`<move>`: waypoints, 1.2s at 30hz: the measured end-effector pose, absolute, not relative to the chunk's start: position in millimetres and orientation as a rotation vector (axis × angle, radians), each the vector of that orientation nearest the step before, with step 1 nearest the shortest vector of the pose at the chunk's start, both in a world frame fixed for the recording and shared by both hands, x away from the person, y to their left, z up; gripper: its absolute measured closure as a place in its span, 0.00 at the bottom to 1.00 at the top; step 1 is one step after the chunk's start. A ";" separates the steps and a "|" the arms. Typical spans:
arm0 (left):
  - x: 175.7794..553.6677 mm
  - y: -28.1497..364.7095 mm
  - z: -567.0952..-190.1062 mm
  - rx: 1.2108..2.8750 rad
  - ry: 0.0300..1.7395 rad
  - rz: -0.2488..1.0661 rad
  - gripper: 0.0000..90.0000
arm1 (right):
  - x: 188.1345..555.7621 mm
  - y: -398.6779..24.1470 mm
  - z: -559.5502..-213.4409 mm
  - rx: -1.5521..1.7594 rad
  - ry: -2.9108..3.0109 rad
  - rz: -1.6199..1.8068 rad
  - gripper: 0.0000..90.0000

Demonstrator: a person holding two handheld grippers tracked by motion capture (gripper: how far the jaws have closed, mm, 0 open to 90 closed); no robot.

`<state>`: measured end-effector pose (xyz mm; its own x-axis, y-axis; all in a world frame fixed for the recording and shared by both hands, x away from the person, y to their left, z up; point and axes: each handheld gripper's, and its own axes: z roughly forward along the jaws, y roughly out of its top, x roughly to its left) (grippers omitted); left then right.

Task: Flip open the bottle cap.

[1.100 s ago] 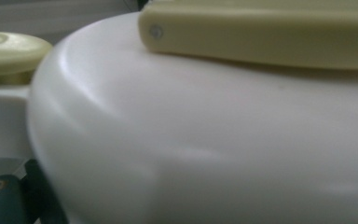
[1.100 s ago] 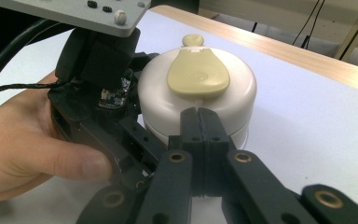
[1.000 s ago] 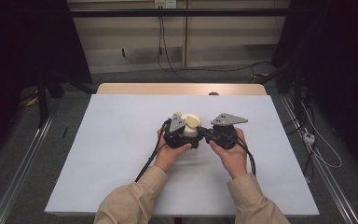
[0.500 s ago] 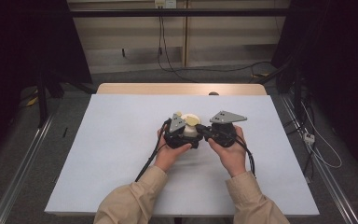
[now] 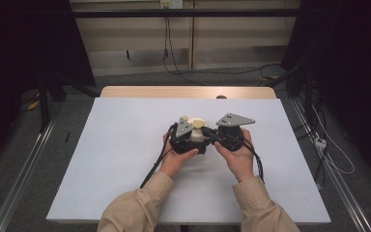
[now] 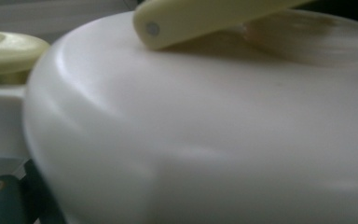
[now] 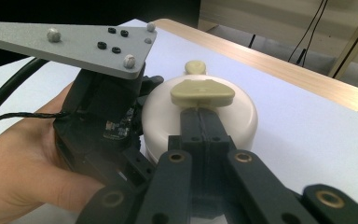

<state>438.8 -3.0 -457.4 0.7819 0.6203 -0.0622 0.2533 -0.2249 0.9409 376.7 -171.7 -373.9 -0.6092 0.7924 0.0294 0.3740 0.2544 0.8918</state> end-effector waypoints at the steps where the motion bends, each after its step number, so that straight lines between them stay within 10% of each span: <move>1: 438.8 -2.9 -457.5 1.808 0.675 0.393 0.05 | 377.0 -171.4 -373.7 1.057 2.104 1.311 1.00; 36: 438.3 -3.2 -457.5 1.815 0.675 0.400 0.05 | 384.1 -164.5 -369.6 1.035 2.091 1.319 1.00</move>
